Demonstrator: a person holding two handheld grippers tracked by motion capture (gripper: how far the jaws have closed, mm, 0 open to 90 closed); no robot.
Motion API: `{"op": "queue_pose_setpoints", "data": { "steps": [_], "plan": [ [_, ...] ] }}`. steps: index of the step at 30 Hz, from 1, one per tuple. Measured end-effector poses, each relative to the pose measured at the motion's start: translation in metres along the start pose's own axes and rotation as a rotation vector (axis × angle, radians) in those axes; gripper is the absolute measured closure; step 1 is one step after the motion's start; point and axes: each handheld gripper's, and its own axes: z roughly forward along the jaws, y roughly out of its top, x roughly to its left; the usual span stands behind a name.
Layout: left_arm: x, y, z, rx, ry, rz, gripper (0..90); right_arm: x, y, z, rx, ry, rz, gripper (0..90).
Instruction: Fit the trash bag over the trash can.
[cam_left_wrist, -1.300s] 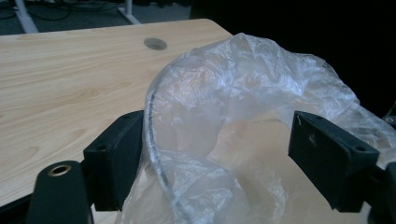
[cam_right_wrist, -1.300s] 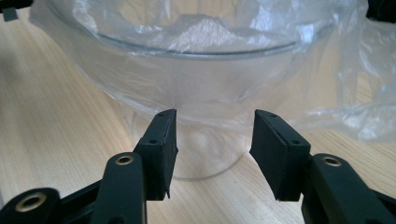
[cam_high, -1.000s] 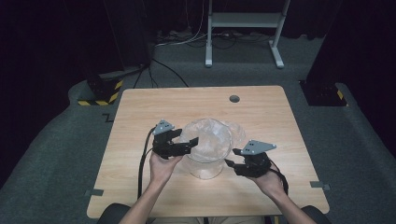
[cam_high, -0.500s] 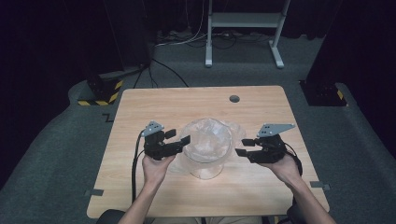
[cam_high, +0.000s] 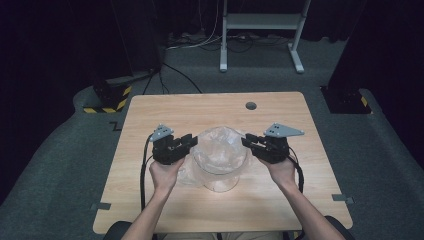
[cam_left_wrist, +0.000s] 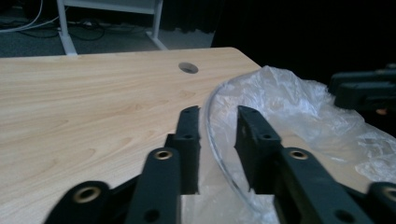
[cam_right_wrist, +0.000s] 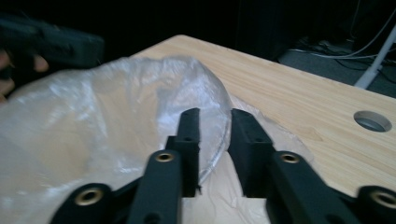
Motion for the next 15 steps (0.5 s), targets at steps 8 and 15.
{"op": "queue_pose_setpoints", "data": {
  "steps": [8,15],
  "plan": [
    [0.004,0.002,0.009,0.035,-0.02,0.005,89.1,-0.006,-0.006,-0.007,-0.007,-0.014,-0.014,89.9],
    [0.01,0.005,0.017,0.038,-0.029,-0.014,90.0,-0.006,-0.017,-0.007,0.032,-0.04,-0.01,90.0]
  ]
}}
